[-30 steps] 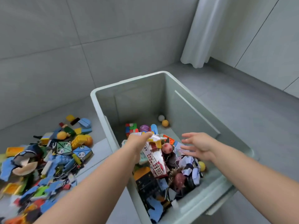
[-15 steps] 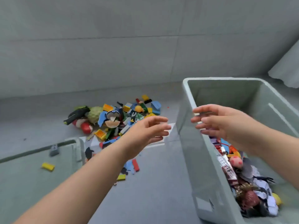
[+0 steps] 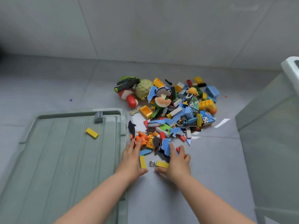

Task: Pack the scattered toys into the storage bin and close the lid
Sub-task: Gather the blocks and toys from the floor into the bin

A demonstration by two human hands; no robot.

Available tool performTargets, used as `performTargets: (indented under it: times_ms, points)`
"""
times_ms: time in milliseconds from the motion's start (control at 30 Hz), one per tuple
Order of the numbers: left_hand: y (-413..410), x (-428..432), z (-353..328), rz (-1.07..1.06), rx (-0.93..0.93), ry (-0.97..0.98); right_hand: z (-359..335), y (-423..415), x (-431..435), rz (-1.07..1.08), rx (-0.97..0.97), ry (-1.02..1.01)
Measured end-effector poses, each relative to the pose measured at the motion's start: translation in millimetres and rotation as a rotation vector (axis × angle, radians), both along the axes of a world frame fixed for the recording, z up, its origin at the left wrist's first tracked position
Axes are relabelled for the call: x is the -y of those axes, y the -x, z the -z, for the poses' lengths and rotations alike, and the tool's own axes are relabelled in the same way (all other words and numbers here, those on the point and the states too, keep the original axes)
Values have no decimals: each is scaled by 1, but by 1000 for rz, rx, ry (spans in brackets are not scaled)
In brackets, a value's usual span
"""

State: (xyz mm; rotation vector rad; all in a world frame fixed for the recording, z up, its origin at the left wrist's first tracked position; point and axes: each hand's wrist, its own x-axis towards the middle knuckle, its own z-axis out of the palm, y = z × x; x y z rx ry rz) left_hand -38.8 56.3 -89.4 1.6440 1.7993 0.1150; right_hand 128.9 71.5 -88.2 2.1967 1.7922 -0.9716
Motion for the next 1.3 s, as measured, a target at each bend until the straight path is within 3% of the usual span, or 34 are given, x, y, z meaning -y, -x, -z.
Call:
performTargets:
  times_ms: [167, 367, 467, 600, 733, 867, 933, 1000, 1100, 1200, 1300]
  points:
    - [-16, -29, 6, -40, -86, -57, 13, 14, 7, 82, -93, -196]
    - [-30, -50, 15, -21, -171, -92, 19, 6, 4, 253, -135, -185]
    - [-34, -48, 22, -16, -81, -169, 22, -2, 11, 203, -115, -254]
    - [-30, -33, 22, -87, 311, -268, 25, -22, 18, 215, -143, -321]
    - [-28, -10, -2, -341, 742, -277, 24, -38, 32, 502, -334, -396]
    - [-34, 10, -22, -825, 1357, 21, -4, -33, 47, 789, -626, -458]
    - [-37, 18, -27, -967, 1606, 212, -26, -14, 52, 781, -820, -457]
    - [-39, 25, -28, -1024, 1682, 335, -42, 12, 59, 626, -949, -385]
    - [-40, 34, -29, -1173, 1697, 377, -42, 29, 67, 438, -861, -329]
    - [-38, 45, -27, -1354, 1560, 353, -18, 14, 56, 484, -453, -377]
    - [-31, 56, -29, -1365, 1510, 367, 9, 4, 50, 196, -159, -236]
